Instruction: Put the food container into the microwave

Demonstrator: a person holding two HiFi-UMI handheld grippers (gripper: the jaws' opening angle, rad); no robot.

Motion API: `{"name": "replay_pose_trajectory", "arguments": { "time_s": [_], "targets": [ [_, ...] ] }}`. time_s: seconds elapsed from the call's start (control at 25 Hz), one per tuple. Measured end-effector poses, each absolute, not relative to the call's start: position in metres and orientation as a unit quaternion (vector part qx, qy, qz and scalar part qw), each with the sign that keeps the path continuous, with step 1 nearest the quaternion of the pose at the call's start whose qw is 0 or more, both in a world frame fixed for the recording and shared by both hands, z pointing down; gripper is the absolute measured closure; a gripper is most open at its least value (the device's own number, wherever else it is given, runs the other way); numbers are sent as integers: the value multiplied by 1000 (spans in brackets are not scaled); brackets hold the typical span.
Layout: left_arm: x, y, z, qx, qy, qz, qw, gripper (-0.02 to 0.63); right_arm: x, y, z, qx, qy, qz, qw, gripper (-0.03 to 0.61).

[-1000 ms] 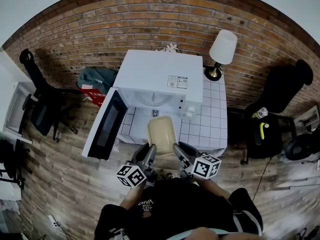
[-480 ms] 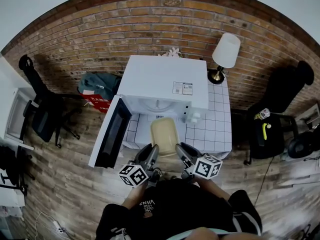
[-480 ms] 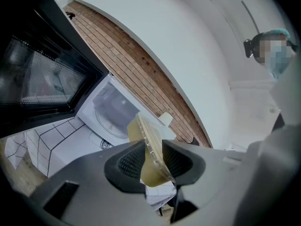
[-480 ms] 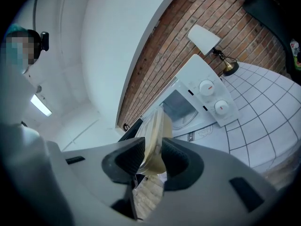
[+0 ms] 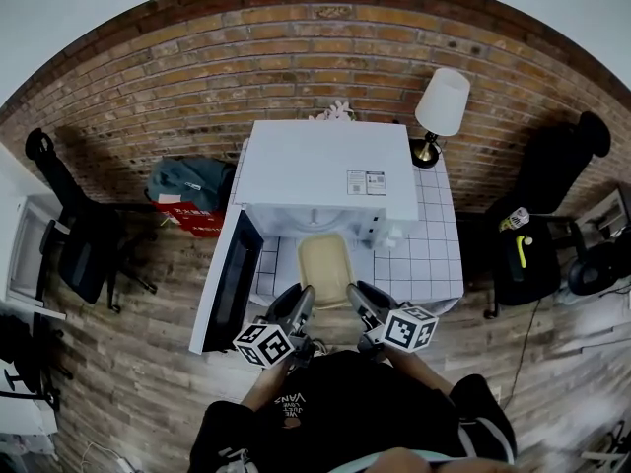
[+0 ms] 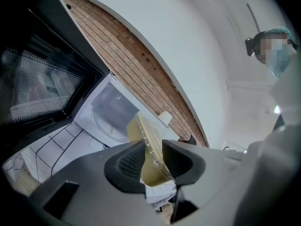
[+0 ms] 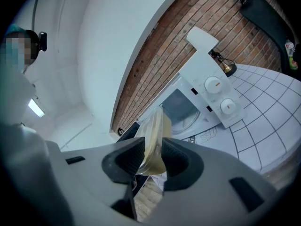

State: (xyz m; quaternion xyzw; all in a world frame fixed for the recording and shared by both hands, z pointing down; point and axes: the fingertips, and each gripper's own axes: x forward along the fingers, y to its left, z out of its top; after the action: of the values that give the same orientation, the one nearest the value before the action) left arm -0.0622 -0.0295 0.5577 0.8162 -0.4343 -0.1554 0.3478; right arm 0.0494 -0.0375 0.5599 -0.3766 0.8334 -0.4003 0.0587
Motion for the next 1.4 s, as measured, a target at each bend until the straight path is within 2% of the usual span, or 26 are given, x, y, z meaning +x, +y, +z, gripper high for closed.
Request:
{"name": "replay_pose_trajectory", "arguments": {
  "time_s": [0.48,1.4],
  "targets": [
    [-82,-52,570,832,-397,-139,362,494,30,-52,570,-414,813,-402,72,479],
    [-77,-108,601,814,-417,-123,385,495,34,-112,600,-406,810,-420,43,479]
  ]
}}
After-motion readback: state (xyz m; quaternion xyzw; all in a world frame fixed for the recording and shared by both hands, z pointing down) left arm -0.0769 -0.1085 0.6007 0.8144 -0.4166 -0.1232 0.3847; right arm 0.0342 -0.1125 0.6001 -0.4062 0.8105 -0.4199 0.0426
